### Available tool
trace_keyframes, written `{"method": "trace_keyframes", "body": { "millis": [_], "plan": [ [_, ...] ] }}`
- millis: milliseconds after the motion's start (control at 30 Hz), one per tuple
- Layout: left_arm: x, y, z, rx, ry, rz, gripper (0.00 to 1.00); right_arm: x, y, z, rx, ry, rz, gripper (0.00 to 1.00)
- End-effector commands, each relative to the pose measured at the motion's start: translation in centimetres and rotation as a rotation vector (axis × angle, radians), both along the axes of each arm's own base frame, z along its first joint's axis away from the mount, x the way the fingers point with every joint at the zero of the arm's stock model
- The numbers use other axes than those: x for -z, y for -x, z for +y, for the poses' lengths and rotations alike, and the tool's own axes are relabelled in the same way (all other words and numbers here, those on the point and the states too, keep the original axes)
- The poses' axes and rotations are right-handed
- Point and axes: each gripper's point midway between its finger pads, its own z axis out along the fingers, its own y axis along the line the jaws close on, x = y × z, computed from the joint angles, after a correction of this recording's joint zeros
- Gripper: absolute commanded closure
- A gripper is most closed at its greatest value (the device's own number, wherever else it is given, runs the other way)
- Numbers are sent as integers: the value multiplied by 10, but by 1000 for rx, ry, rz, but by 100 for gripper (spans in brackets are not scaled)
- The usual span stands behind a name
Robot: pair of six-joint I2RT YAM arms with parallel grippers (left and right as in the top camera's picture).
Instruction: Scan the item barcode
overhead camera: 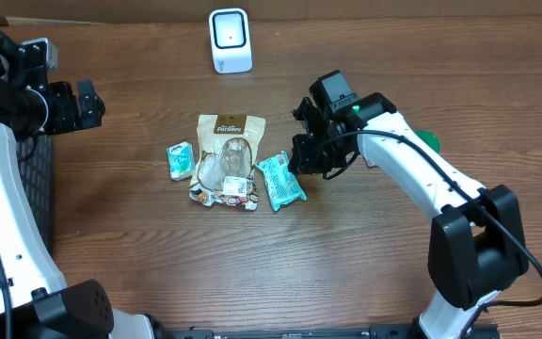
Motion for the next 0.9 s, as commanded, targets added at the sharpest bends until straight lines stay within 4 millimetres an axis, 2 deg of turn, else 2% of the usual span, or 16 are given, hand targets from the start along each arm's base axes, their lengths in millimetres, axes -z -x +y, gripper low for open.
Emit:
{"method": "trace_keyframes", "body": {
  "millis": [0,233,433,867],
  "plan": [
    [-2,-2,-3,22,-6,-8,0,-14,-7,-2,-4,4,-52,91],
    [-2,-2,-3,22,-6,-8,1,-20,-10,-4,4,6,-56,91],
    [-2,-2,-3,22,-6,-8,0,-31,-17,-11,26,5,-59,96],
    [-2,-2,-3,22,-6,-8,0,-58,-18,-13,11,4,-72,96]
  ]
}}
